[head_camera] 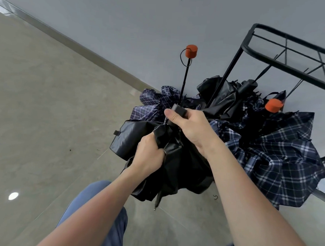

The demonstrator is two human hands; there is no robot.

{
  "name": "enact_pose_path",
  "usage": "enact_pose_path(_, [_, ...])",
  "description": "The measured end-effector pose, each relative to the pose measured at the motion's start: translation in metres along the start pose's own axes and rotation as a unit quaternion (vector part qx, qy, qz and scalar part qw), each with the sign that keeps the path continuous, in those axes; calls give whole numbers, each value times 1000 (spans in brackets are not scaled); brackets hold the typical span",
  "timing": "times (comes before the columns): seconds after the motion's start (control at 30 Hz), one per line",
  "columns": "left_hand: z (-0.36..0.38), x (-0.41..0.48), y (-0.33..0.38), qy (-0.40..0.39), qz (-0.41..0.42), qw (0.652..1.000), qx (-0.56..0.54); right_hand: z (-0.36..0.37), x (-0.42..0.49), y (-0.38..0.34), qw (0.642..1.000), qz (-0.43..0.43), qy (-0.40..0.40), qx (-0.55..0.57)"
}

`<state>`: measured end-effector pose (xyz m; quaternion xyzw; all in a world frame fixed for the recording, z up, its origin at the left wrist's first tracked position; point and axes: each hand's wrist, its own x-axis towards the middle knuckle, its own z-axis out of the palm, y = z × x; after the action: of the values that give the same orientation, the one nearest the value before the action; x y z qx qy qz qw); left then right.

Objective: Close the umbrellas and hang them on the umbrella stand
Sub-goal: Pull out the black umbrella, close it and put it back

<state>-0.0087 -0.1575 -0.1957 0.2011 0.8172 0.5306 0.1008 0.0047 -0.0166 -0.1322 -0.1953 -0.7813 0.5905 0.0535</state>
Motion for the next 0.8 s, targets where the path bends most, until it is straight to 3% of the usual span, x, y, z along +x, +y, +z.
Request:
enact_pose_path(0.1, [-5, 6, 3, -13, 14, 1000, 1, -2, -1, -4, 999, 2, 10, 41])
enact_pose_path(0.27, [-11, 15, 17, -30, 33, 999, 14, -14, -3, -18, 982, -79, 126, 114])
enact_pose_path(0.43, [-19, 20, 33, -27, 54, 998, -15, -29, -9, -25, 962, -128, 233, 65])
enact_pose_path(0.47, [-24, 23, 37, -26, 55, 998, -32, -35, -8, -27, 967, -117, 221, 44])
enact_pose_path(0.6, [-41, 33, 58, -38, 73, 993, -87, -49, -12, -40, 999, 22, 25, 13])
enact_pose_path(0.63, [-43, 35, 66, -46, 78, 991, -100, -48, -14, -45, 1000, 20, 1, 6])
enact_pose_path(0.8, [-53, 40, 110, -65, 108, 979, -164, -59, -24, -91, 995, -78, 62, -31])
